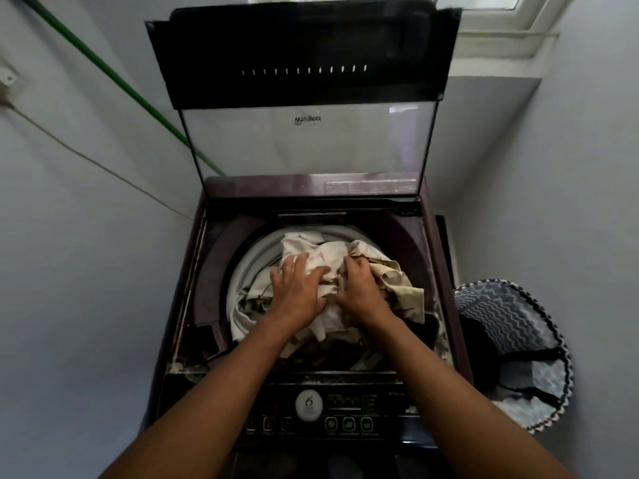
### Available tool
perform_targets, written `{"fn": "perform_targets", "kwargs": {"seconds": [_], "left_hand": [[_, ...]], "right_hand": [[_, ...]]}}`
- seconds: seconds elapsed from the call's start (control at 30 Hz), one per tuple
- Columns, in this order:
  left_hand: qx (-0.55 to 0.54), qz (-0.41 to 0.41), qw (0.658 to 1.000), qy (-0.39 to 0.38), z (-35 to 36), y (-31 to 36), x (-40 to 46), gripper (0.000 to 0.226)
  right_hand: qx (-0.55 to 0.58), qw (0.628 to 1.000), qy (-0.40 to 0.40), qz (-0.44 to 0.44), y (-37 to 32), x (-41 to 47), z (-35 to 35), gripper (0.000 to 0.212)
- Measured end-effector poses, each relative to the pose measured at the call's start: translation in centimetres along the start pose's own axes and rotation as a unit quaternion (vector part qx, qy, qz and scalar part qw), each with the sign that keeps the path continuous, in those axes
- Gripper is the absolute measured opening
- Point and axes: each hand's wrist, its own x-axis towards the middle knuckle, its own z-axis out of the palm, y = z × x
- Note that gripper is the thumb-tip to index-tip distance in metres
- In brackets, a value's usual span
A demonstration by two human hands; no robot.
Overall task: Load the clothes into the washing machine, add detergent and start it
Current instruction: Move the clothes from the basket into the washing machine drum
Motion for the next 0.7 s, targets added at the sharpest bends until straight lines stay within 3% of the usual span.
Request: {"fn": "perform_targets", "kwargs": {"seconds": [0.1,0.27,0.33,0.47,0.7], "left_hand": [[0.002,-0.039,0.999,-0.018,1.0,-1.9,-1.0,0.086],[-0.096,-0.120,0.982,-0.107,4.1,-3.4,-1.3,0.097],[-0.108,-0.114,0.980,-0.119,5.5,-4.0,-0.3,0.097],[-0.152,-0.098,0.972,-0.150,7.2,-4.6,2.5,0.094],[-0.171,-0.076,0.964,-0.188,11.4,-4.6,6.6,0.093]], "right_hand": [[-0.043,0.995,-0.091,0.013,0.6,0.3,1.8,0.092],[-0.094,0.985,-0.139,0.035,1.7,2.6,3.4,0.086],[-0.090,0.982,-0.157,0.051,2.6,3.4,4.1,0.083],[-0.096,0.972,-0.192,0.098,5.3,4.7,6.2,0.099],[-0.210,0.934,-0.236,0.165,8.2,7.9,8.7,0.108]]}}
